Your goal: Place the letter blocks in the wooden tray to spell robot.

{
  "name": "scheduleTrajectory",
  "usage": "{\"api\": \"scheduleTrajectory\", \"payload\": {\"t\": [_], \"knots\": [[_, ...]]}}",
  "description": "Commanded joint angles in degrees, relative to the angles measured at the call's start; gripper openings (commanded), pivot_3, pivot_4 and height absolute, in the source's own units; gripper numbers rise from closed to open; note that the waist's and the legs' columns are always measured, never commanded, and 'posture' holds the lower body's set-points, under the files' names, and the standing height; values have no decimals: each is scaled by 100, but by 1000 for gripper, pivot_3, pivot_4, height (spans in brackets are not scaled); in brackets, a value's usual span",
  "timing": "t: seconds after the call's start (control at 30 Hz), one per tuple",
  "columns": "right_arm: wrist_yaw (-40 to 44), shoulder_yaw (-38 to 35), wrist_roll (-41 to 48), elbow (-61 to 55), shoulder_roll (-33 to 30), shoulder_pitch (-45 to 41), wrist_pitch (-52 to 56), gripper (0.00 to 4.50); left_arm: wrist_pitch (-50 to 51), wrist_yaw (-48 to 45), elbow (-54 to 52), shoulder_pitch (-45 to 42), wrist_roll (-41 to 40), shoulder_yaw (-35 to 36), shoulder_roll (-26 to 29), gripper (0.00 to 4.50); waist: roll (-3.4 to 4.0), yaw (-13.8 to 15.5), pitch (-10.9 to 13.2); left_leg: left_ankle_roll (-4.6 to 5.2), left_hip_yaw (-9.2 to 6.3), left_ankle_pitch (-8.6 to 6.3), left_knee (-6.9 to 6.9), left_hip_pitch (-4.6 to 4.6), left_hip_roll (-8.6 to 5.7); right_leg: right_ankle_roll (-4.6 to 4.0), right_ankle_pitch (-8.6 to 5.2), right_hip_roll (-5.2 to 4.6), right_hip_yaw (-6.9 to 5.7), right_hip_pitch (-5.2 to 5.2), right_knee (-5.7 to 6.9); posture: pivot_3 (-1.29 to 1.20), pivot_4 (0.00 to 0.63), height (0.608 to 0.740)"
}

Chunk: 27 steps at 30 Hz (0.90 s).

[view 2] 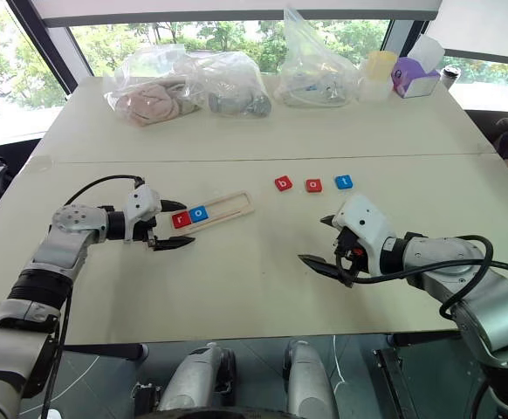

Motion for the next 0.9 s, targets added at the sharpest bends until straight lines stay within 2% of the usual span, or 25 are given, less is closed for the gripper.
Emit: {"api": "scheduleTrajectory", "payload": {"t": [0.03, 0.3, 0.47, 0.73, 0.9], "knots": [[-13, -65, 43, -197, -13, -35, -6, 4468, -151, 50, 108, -131, 121, -17, -31, 4500, 0, -2, -1, 0, 0, 0, 1, 1, 0, 0, 0, 0, 0, 1, 1, 0, 150, 740], [-33, -29, -1, -212, -31, -30, -3, 4468, -124, -68, 495, -167, 244, -158, -118, 4500, -3, -1, -7, 0, -1, 0, 3, 10, 0, 0, 0, 0, 0, 13, 3, 0, 150, 740], [-40, -36, -21, -219, -51, -34, 1, 4500, 135, -142, 513, -139, 83, -52, -205, 3122, -2, 0, -9, 0, -6, 0, 3, 24, 2, -1, -1, 0, -1, 28, 2, 0, 150, 740], [-9, -213, 56, -304, -153, 58, 95, 4500, 321, -547, -345, 267, -37, -248, -214, 3127, -1, -7, -10, 0, -6, -1, 2, 43, 4, -1, -3, -2, -1, 48, -2, 0, 150, 740], [14, -267, 78, -336, -212, 78, 110, 4500, 230, -674, -1016, 519, -11, -537, -429, 3127, 0, 10, -11, 0, -5, -1, 2, 42, 0, -1, -3, -9, -1, 51, -7, 0, 150, 740]]}}
